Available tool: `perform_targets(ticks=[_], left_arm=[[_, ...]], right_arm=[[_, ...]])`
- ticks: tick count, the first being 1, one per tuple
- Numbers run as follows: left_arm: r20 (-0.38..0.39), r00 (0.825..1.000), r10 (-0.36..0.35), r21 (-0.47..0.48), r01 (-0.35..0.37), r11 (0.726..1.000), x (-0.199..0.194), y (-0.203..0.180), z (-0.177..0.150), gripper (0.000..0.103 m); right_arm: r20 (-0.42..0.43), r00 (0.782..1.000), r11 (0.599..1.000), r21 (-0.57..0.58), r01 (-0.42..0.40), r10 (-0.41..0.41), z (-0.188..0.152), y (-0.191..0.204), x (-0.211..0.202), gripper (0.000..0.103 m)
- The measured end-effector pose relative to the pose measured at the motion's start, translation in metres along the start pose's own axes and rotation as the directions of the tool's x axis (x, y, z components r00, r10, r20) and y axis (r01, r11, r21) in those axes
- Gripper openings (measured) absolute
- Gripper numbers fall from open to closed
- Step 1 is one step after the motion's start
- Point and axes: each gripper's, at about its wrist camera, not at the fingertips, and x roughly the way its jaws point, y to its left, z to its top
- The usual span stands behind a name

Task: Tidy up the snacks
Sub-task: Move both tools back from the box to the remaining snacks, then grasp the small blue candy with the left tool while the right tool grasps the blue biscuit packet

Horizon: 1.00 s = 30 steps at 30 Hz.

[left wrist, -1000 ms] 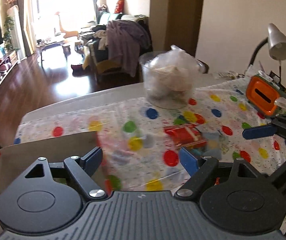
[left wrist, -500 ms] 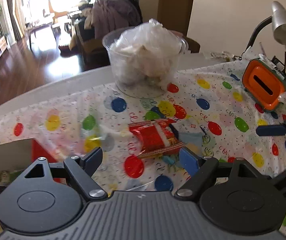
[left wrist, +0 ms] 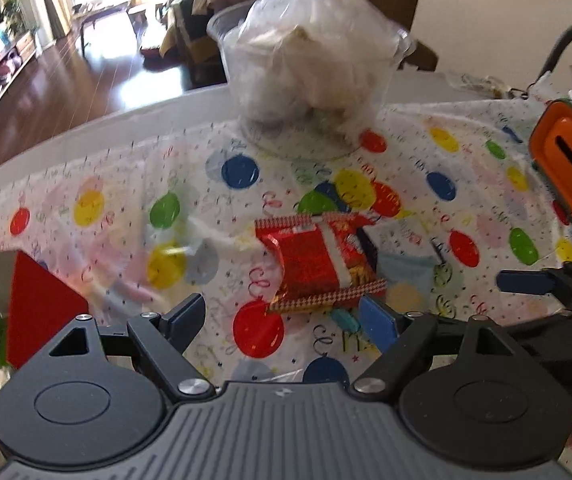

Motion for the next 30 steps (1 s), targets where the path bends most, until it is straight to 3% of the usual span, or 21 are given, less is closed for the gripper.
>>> perform_targets(ticks=[8,18,26,30], left_arm=[[-0.103,0.995,-0.009,-0.052,0.003,0.999,0.027,0.001,-0.007,0.084],[-0.177,0.984,-0.019,-0.154,-0.009,0.988,0.049,0.009,-0.005,0.084],[-0.209,0.977,-0.03,-0.176,-0.007,0.984,0.064,-0.004,-0.005,0.083],[-0.201,0.979,-0.024,-0.176,-0.012,0.984,0.071,-0.015,0.0,0.08]], right_arm=[[-0.073,0.996,0.999,-0.011,0.041,-0.042,0.004,0.009,0.042,0.087],[-0.074,0.994,0.997,-0.021,0.076,-0.077,0.01,0.014,0.055,0.08],[-0.067,0.995,0.992,-0.105,0.071,-0.078,0.005,0.004,0.046,0.056],[-0.062,0.995,0.99,-0.127,0.064,-0.072,-0.001,-0.004,0.039,0.051]])
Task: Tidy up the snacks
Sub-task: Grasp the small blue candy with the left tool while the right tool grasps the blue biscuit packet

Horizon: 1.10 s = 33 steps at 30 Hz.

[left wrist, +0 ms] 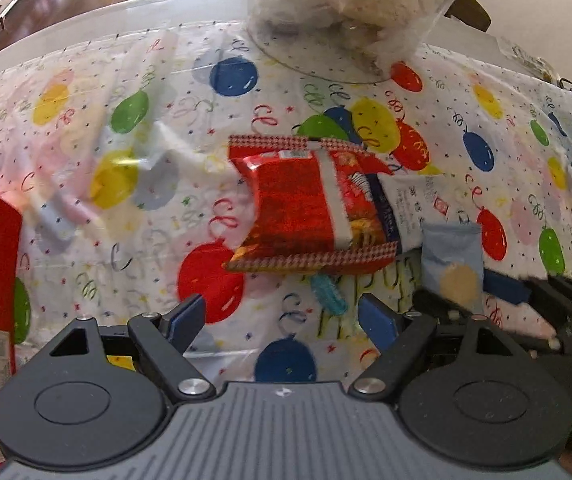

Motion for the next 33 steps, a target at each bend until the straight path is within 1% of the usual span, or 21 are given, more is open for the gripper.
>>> perform_targets(ticks=[1,4,6,9,11,12,13,14,15,18,19,26,30,33], left_arm=[[0.002,1.0,0.0,-0.001,0.0,1.0,0.002,-0.002,0.002,0.075],[-0.011,1.0,-0.004,0.0,0.004,1.0,0.009,-0.01,0.005,0.065],[-0.01,1.0,0.013,0.019,-0.012,1.0,0.013,-0.016,0.004,0.062],[-0.015,1.0,0.027,0.036,-0.027,0.999,0.019,-0.023,0.003,0.055],[0.0,0.999,0.043,0.05,-0.043,0.998,0.021,-0.028,0.002,0.052],[0.007,0.999,0.046,0.056,-0.046,0.997,0.021,-0.029,0.002,0.049],[0.012,0.999,0.051,0.058,-0.051,0.997,0.021,-0.03,0.002,0.043],[0.015,0.999,0.052,0.059,-0.053,0.997,0.02,-0.03,0.002,0.04],[0.018,0.998,0.055,0.061,-0.056,0.997,0.02,-0.03,0.002,0.034],[0.02,0.997,0.07,0.057,-0.072,0.996,0.018,-0.028,0.001,0.013],[0.015,0.998,0.061,0.053,-0.062,0.997,0.018,-0.026,0.0,0.012],[-0.021,1.0,-0.009,0.017,0.009,1.0,0.012,-0.006,-0.011,0.011],[-0.039,0.999,-0.028,-0.002,0.028,1.0,0.004,0.009,-0.024,0.011],[-0.037,0.999,-0.037,-0.004,0.037,0.999,-0.005,0.02,-0.035,0.011]], right_arm=[[0.001,1.0,1.0,0.003,-0.001,0.001,-0.002,-0.002,-0.001,0.048],[0.006,1.0,1.0,0.019,-0.01,0.01,-0.004,-0.007,-0.005,0.046],[0.011,1.0,1.0,0.022,-0.014,0.014,-0.006,-0.008,-0.007,0.045],[0.018,1.0,1.0,0.008,-0.019,0.019,-0.008,-0.008,-0.011,0.045],[0.023,1.0,1.0,-0.003,-0.018,0.018,-0.009,-0.008,-0.013,0.045],[0.027,1.0,1.0,-0.008,-0.015,0.015,-0.009,-0.007,-0.014,0.045],[0.029,0.999,1.0,-0.009,-0.014,0.015,-0.01,-0.007,-0.015,0.045],[0.03,0.999,1.0,-0.008,-0.018,0.018,-0.01,-0.007,-0.016,0.045],[0.032,0.999,1.0,-0.008,-0.021,0.021,-0.01,-0.006,-0.017,0.045],[0.035,0.999,1.0,-0.013,-0.019,0.019,-0.012,-0.005,-0.019,0.045],[0.036,0.999,1.0,-0.013,-0.019,0.019,-0.012,-0.004,-0.02,0.045],[0.039,0.998,0.999,0.018,-0.05,0.049,-0.017,-0.001,-0.033,0.045],[0.034,0.997,0.997,0.027,-0.077,0.076,-0.024,0.007,-0.043,0.045],[0.033,0.996,0.996,0.019,-0.082,0.081,-0.031,0.016,-0.051,0.045]])
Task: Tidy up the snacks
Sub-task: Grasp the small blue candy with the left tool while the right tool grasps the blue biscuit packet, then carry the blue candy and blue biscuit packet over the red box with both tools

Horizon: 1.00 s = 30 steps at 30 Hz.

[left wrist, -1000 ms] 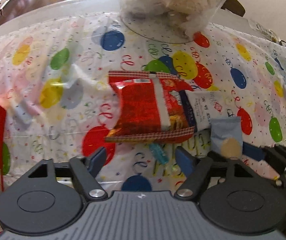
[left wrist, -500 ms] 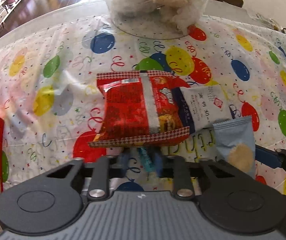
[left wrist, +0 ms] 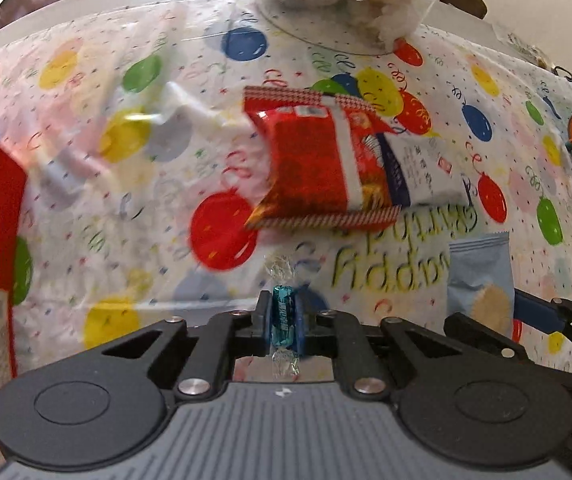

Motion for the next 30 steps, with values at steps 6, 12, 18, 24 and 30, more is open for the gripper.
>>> perform_targets(ticks=[6,12,18,24,30], left_arm=[[0.0,0.999,-0.034,0.016,0.034,0.999,-0.027,0.02,-0.025,0.011],[0.046,0.997,-0.067,0.042,0.065,0.997,-0.067,0.038,-0.045,0.011],[0.092,0.992,-0.083,0.039,0.079,0.996,-0.104,0.067,-0.054,0.011],[0.145,0.985,-0.089,0.034,0.085,0.996,-0.139,0.099,-0.061,0.011],[0.189,0.979,-0.082,0.025,0.079,0.997,-0.166,0.132,-0.066,0.011]], right_arm=[[0.008,1.0,1.0,-0.004,-0.013,0.013,-0.013,0.019,-0.021,0.045],[0.037,0.999,1.0,-0.017,-0.025,0.025,-0.018,0.041,-0.048,0.045],[0.074,0.995,0.998,-0.038,-0.057,0.059,-0.014,0.071,-0.072,0.045],[0.097,0.992,0.994,-0.074,-0.074,0.081,-0.004,0.11,-0.087,0.045],[0.12,0.987,0.988,-0.124,-0.09,0.105,0.009,0.154,-0.092,0.045]])
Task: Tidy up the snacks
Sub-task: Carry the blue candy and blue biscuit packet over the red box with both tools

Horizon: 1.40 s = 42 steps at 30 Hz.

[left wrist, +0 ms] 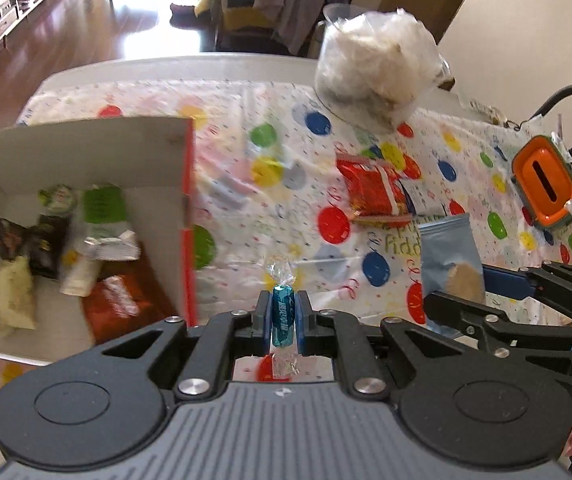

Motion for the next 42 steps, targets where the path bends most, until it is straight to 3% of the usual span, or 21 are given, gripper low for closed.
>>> perform_targets(ticks=[10,23,34,39,42], left_arm=[[0.088,0.996,0.03,-0.015,-0.029,0.999,-0.045,0.056,0.01,0.011],[0.138,0.985,0.101,-0.042,-0.097,0.994,-0.074,0.128,0.022,0.011],[0.066,0.979,0.195,-0.08,-0.189,0.979,-0.047,0.197,0.03,0.011],[0.03,0.971,0.237,-0.045,-0.235,0.971,-0.028,0.216,0.031,0.011],[-0.002,0.974,0.228,-0.011,-0.228,0.974,-0.015,0.219,0.031,0.011]], right_arm=[[0.041,0.999,0.996,-0.082,-0.03,0.033,0.034,0.07,0.01,0.045],[0.04,0.998,0.988,-0.151,-0.041,0.047,0.066,0.137,0.047,0.045],[-0.044,0.998,0.982,-0.181,-0.05,0.043,0.079,0.174,0.106,0.045],[-0.095,0.995,0.98,-0.196,-0.031,0.013,0.078,0.185,0.137,0.045],[-0.127,0.992,0.982,-0.188,-0.03,0.006,0.075,0.189,0.149,0.045]])
